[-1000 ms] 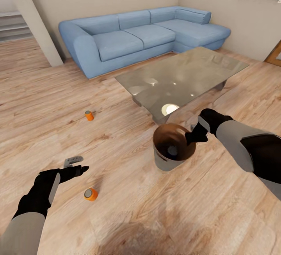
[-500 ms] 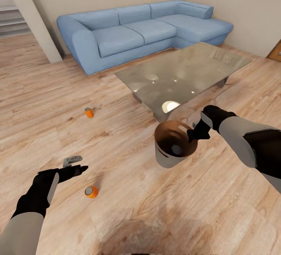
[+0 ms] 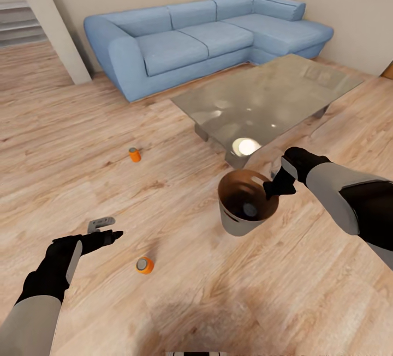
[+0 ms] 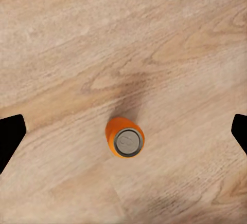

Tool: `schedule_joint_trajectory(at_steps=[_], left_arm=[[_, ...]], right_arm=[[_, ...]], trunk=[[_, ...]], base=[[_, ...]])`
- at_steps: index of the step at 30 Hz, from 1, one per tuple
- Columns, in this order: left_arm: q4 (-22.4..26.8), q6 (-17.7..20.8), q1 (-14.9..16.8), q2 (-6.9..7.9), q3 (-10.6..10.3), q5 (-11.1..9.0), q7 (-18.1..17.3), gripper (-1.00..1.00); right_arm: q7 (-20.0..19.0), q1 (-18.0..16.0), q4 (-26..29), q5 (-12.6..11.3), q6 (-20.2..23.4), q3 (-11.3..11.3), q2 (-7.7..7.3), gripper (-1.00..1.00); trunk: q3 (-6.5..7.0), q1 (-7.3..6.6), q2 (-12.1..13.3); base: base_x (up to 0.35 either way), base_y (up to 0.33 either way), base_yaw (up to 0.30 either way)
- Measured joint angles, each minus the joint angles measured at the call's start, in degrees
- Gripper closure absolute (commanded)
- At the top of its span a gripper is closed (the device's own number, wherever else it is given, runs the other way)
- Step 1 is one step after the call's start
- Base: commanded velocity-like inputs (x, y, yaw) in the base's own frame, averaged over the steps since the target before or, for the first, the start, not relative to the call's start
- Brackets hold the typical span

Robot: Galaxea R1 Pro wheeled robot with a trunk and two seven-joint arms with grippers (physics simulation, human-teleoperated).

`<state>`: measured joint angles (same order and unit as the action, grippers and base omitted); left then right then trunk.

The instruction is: Put the three can of soda from the living room inside the tash can in the kitchen.

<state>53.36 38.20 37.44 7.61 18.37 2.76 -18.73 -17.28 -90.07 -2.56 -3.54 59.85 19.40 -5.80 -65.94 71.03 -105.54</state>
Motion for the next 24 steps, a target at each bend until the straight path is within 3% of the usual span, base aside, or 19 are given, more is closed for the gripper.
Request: schedule_joint_trajectory(at_steps=[7, 14, 19, 24], left_arm=[[0.08, -0.01, -0.07, -0.18, 0.00, -0.03, -0.01, -1.00], [0.01, -0.05, -0.08, -0.36, -0.06, 0.16, 0.10, -1.00], [0.24, 0.00, -0.08, -0.54, -0.22, 0.42, 0.52, -1.00], [0.57, 0.35, -0.01, -0.65, -0.24, 0.45, 0.68, -1.00]], right_arm=[[-0.06, 0.00, 0.02, -0.64, 0.08, -0.56, 0.06, 1.00], [0.04, -0.01, -0.06, 0.48, -0.07, 0.57, -0.10, 1.00], [-0.06, 0.00, -0.07, -0.53, 0.06, -0.33, -0.10, 1.00], [0.02, 0.00, -0.09, 0.16, -0.02, 0.38, -0.14, 1.00]], trunk=[[-0.39, 0.00, 0.00], [-0.63, 0.00, 0.00], [-0.76, 0.00, 0.00], [-0.86, 0.00, 0.00]], base=[[0.080, 0.143, 0.000], [0.215, -0.010, 0.000], [0.048, -0.002, 0.000], [0.008, 0.000, 0.000]])
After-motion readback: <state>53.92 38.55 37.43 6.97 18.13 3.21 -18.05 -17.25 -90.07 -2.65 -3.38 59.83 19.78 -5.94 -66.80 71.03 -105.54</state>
